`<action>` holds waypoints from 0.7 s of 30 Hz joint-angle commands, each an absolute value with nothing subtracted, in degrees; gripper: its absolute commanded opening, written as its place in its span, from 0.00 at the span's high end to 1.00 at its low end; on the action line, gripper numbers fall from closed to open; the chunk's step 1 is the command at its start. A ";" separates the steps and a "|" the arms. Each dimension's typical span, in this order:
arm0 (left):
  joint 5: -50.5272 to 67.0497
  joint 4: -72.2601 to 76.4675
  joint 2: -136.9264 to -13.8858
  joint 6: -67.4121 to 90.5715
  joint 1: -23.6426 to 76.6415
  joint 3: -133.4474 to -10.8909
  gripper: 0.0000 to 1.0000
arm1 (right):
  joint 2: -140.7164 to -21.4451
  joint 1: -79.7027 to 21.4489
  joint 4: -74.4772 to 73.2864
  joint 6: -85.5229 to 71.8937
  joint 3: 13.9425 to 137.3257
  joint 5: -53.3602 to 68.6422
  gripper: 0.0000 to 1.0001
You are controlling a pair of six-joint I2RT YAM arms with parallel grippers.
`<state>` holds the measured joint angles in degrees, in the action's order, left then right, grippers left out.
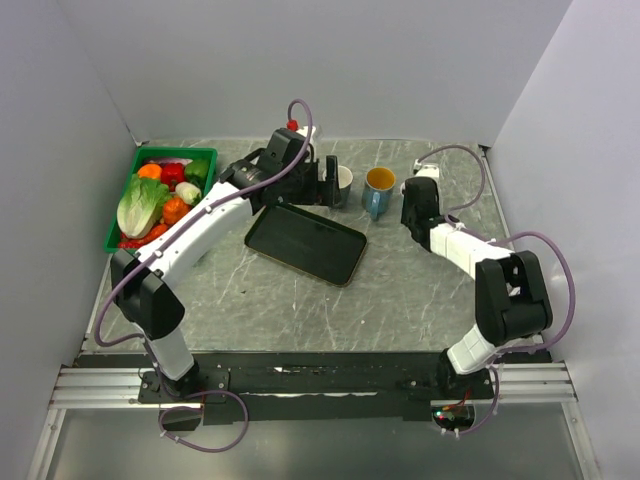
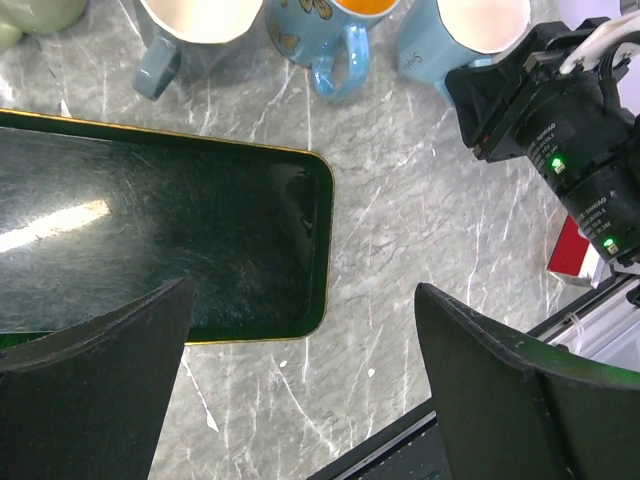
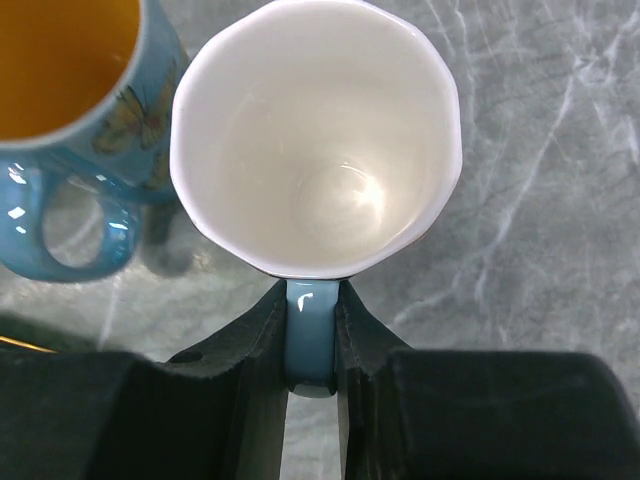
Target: Turn the mug right side up
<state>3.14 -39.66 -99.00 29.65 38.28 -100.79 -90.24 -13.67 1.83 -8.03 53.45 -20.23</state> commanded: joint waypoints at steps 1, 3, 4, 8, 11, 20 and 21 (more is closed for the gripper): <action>3.08 -37.97 -96.59 30.50 37.88 -101.42 0.04 | -91.40 -13.01 1.77 -13.87 59.93 -18.55 0.88; 3.25 -38.14 -97.03 30.50 37.88 -101.78 0.04 | -92.28 -12.75 -1.04 -15.20 60.82 -16.97 0.89; 3.34 -38.14 -97.12 30.50 37.79 -101.86 0.04 | -92.81 -12.74 -2.10 -16.08 61.86 -16.70 0.89; 3.60 -37.79 -97.38 30.67 37.79 -101.60 0.04 | -95.44 -12.66 -6.85 -17.75 64.68 -15.29 0.87; 3.87 -37.79 -97.56 30.94 37.71 -101.51 0.04 | -96.93 -12.57 -9.04 -19.07 65.56 -13.98 0.83; 3.87 -37.53 -98.09 31.29 37.71 -101.60 0.04 | -94.93 -12.48 -12.66 -22.76 63.37 -15.12 0.57; 3.87 -37.53 -98.26 31.38 37.71 -101.69 0.04 | -94.66 -12.57 -12.66 -22.85 62.76 -15.20 0.55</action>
